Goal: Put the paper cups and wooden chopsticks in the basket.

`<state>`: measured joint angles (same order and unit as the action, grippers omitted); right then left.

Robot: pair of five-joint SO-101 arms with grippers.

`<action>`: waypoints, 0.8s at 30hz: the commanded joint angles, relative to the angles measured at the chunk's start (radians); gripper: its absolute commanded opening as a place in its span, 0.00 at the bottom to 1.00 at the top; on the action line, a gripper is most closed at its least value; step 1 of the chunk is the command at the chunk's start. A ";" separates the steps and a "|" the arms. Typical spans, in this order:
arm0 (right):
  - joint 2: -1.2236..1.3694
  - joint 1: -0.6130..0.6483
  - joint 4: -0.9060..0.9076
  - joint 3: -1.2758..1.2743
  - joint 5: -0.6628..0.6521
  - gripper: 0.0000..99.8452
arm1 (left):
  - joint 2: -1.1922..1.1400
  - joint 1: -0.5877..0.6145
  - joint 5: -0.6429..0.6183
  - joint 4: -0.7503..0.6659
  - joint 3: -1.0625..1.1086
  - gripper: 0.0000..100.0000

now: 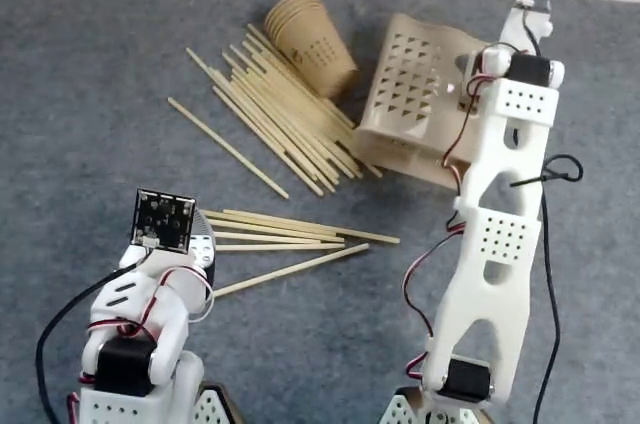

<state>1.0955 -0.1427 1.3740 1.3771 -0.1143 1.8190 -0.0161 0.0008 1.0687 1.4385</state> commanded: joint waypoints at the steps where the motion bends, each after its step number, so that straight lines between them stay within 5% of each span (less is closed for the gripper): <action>1: -0.039 0.012 0.061 0.010 -0.084 0.03 | 0.012 0.008 0.011 -0.014 -0.002 0.01; 14: -0.145 0.033 0.298 0.412 -0.118 0.01 | 0.012 0.008 0.011 -0.014 -0.002 0.01; 24: -0.268 0.030 0.305 0.421 -0.040 0.01 | 0.012 0.008 0.011 -0.014 -0.002 0.01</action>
<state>0.9559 -0.1258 1.6701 1.6256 -0.1818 1.8190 -0.0161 0.0008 1.0687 1.4385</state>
